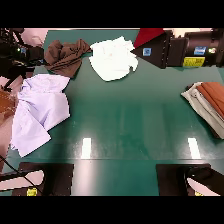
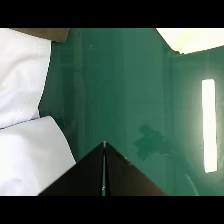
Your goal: Fold the shirts.
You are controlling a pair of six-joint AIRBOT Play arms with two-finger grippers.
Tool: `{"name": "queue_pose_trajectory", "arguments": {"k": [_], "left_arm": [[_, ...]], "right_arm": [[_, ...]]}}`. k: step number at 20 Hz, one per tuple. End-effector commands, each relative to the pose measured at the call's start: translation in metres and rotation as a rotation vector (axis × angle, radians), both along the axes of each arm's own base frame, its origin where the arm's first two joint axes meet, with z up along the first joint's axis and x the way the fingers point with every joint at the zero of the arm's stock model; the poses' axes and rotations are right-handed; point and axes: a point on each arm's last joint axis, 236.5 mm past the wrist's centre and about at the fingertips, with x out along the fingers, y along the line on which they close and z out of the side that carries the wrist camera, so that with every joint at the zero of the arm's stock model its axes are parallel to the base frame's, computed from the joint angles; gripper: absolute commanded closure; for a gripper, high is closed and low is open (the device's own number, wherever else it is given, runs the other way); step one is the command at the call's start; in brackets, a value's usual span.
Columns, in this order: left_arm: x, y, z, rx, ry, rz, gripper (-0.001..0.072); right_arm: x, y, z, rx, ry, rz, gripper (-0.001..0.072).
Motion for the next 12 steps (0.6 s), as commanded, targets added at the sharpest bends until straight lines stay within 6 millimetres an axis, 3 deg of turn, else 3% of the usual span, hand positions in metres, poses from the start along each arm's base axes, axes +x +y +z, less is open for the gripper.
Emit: {"name": "queue_pose_trajectory", "arguments": {"k": [1,3,4,5,7,10,12], "left_arm": [[0.0,0.0,0.0,0.0,-0.001,0.001,0.0685],[0.002,-0.007,0.004,-0.036,-0.013,-0.008,0.0684],[0.013,-0.006,0.012,-0.043,-0.067,0.011,0.0684],[0.029,-0.004,0.024,-0.077,-0.137,0.06,0.0684],[0.034,-0.016,0.037,-0.203,-0.146,0.114,0.0685],[0.013,-0.045,0.029,-0.253,-0.068,-0.021,0.0685],[0.006,-0.048,0.003,-0.25,-0.002,-0.047,0.0684]], "right_arm": [[0.002,0.001,-0.004,-0.007,0.007,0.002,0.0685],[-0.001,0.001,-0.009,-0.028,0.016,0.014,0.0684],[0.0,0.001,-0.011,-0.031,0.021,0.016,0.0684],[0.004,0.001,-0.014,-0.034,0.029,0.013,0.0684],[0.021,0.0,-0.029,-0.046,0.072,-0.007,0.0659],[0.046,0.007,-0.061,-0.055,0.194,-0.028,0.0283],[0.066,0.013,-0.08,-0.048,0.247,-0.05,0.0129]]}}
